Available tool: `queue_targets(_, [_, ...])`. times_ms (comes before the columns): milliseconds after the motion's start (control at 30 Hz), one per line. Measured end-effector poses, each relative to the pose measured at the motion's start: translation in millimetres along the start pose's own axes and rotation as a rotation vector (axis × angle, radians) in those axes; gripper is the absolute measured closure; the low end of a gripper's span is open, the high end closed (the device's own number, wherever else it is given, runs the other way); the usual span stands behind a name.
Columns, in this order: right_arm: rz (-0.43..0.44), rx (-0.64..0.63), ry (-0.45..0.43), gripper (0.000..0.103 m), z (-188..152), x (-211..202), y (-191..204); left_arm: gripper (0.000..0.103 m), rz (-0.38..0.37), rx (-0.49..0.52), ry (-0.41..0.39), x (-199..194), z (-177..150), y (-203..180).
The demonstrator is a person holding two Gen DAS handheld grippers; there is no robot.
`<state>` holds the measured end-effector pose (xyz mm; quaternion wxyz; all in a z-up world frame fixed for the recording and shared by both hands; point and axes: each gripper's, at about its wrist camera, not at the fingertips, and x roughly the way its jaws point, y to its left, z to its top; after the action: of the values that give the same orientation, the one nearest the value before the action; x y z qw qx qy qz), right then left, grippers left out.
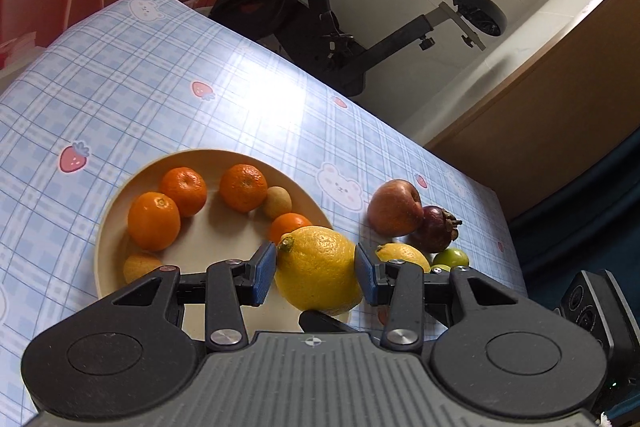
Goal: Organize fruits
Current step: 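Carry both held lemons over the cream plate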
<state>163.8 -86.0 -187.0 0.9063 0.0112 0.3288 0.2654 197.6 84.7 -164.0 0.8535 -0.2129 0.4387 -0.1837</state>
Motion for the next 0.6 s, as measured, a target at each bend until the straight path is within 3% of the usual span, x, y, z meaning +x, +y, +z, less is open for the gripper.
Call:
queue_targets(133, [0.021,0.01,0.028,0.05,7,28,1,0.057,0.044,-0.016,-0.001,2,11,19])
queue_targets(300, [-0.011,-0.028,0.053,0.05,17,52,7,0.058,0.077,-0.042,-0.007,9,22,34])
queue_targets(600, [-0.027,-0.064,0.067,0.05,18,62,5,0.059,0.081,-0.046,-0.008,12,24,38])
